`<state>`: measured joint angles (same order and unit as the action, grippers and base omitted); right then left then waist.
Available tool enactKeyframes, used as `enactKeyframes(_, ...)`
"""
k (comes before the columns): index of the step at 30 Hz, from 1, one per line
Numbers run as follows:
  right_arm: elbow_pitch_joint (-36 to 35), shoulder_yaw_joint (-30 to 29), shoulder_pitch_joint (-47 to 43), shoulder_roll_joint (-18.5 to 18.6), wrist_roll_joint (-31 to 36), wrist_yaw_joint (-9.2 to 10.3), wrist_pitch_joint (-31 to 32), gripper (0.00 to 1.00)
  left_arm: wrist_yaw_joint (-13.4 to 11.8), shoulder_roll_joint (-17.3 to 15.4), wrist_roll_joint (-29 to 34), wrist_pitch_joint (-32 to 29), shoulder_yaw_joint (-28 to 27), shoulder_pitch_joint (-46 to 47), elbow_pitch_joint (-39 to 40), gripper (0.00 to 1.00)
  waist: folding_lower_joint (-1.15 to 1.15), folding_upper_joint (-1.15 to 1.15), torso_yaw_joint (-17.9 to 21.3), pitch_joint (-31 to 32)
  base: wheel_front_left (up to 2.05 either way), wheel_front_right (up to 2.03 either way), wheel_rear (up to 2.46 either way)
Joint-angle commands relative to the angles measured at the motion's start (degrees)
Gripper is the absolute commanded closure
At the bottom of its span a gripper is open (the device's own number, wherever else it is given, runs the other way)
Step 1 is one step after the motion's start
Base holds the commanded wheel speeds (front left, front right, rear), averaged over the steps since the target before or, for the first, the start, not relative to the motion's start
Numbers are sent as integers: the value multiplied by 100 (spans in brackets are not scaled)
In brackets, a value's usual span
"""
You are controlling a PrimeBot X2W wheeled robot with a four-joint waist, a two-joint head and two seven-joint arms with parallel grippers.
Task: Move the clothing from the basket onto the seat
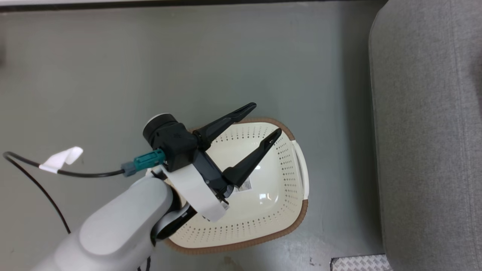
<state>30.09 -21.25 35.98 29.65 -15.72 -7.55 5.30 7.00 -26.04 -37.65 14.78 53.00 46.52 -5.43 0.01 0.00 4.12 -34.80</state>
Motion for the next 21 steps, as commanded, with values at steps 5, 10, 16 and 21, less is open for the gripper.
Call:
enactKeyframes(5,52,18,-132,-41,-20,13,154,0,9,86,-52,37,-75,-129,-114,0,-1,0,26,288,0,0,0)
enactKeyframes(10,-70,71,-303,-45,18,13,164,0,21,145,-81,33,-120,-269,-244,0,-1,0,79,626,0,0,0)
enactKeyframes(16,-323,152,-753,56,-14,13,303,0,25,288,-102,34,-214,-538,-409,0,-1,0,145,1290,0,0,0)
enactKeyframes(21,-790,252,-1137,112,-41,13,312,0,-1,402,-66,35,-393,-826,-485,0,-1,0,145,1896,0,0,0)
